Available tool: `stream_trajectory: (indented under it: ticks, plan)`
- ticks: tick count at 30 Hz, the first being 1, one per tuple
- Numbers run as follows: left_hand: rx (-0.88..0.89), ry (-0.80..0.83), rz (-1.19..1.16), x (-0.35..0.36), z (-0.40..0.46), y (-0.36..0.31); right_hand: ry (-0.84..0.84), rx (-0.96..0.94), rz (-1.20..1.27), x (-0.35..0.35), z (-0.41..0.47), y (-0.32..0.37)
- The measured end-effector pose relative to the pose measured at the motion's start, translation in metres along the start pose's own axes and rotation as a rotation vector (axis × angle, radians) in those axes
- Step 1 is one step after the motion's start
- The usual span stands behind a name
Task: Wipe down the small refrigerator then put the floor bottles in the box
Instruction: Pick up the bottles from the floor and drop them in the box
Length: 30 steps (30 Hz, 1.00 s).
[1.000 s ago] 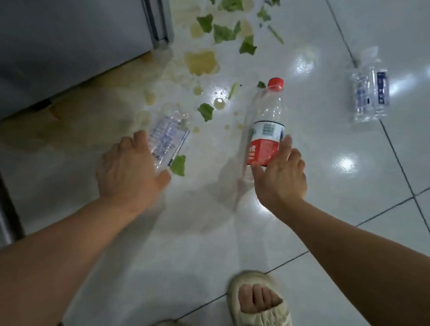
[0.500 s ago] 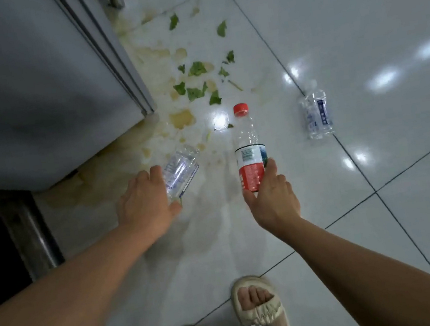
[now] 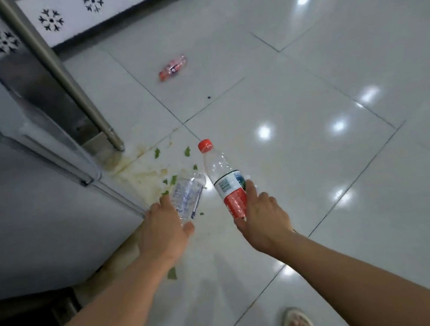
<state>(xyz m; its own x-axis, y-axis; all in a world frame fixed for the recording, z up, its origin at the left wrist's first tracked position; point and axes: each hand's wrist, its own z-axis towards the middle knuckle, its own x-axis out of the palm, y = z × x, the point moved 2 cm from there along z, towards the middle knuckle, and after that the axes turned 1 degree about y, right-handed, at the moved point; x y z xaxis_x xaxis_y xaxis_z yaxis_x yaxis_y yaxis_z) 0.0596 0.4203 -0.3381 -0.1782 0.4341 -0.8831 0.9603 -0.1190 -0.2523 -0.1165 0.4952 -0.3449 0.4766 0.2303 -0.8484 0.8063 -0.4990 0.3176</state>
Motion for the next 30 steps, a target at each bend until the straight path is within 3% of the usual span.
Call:
stream_trajectory:
  ticks: [18, 30]
  plan:
    - [-0.226, -0.124, -0.087, -0.112, 0.110, -0.262, -0.016, -0.168, -0.052, -0.257, 0.180, -0.123]
    - [-0.426, -0.133, -0.252, -0.145, 0.299, -0.300, 0.021, -0.283, -0.146, -0.344, 0.389, -0.090]
